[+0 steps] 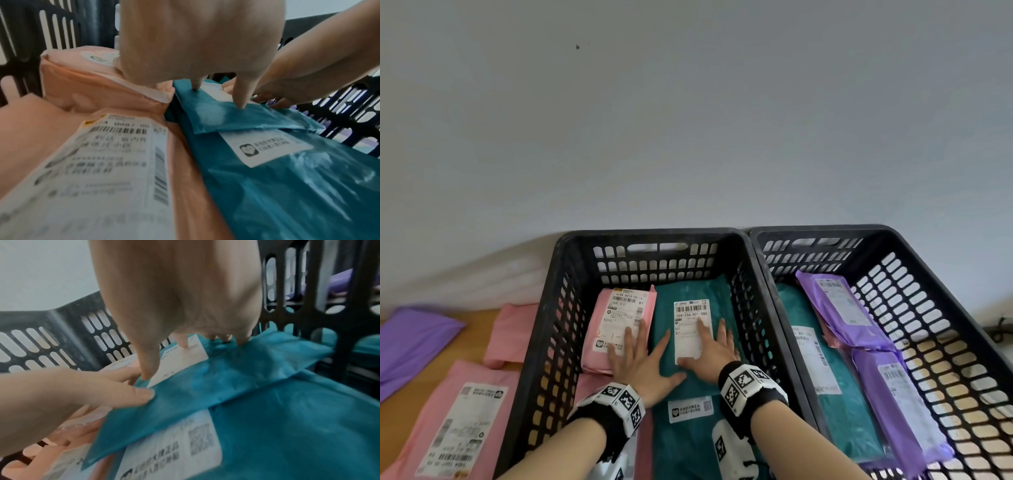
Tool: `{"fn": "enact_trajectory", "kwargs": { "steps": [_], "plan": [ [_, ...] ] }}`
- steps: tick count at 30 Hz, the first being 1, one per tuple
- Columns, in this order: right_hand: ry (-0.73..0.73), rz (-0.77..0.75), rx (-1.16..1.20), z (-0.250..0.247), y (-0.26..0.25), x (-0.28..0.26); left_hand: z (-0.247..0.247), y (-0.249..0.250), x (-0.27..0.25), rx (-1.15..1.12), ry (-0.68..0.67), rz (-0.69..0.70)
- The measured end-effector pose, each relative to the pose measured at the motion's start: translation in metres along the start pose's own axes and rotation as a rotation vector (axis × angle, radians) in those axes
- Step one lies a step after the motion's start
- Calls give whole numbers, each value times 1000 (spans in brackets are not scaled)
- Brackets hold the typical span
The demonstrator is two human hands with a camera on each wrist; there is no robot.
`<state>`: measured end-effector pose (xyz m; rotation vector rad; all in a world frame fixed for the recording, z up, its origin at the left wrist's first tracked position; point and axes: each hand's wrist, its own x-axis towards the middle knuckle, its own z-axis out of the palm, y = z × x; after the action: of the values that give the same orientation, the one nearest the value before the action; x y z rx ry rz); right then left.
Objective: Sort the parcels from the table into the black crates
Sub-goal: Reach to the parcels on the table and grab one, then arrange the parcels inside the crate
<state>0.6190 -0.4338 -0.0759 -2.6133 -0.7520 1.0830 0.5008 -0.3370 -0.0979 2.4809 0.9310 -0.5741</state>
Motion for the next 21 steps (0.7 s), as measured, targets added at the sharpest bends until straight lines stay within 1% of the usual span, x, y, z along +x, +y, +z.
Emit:
{"fn": "enact_trajectory", "kwargs": {
  "steps": [5, 8, 11, 15, 18, 21],
  "plan": [
    [-17, 6, -27, -4, 6, -17, 3, 6, -16, -13, 0, -35],
    [53, -13, 21, -9, 5, -26, -10, 11, -23, -22, 26, -42],
    [128, -61, 107, -21, 0, -32, -31, 19, -31, -61, 97, -42],
    [180, -167, 172, -47, -15, -53, -65, 28, -47, -129, 191, -42],
    [220, -273, 186, -67, -28, -80, -90, 32, -68, -121, 318, 9],
    [257, -398, 204, -80, -41, -112, -117, 38, -106, -236, 472, 108]
  ]
}}
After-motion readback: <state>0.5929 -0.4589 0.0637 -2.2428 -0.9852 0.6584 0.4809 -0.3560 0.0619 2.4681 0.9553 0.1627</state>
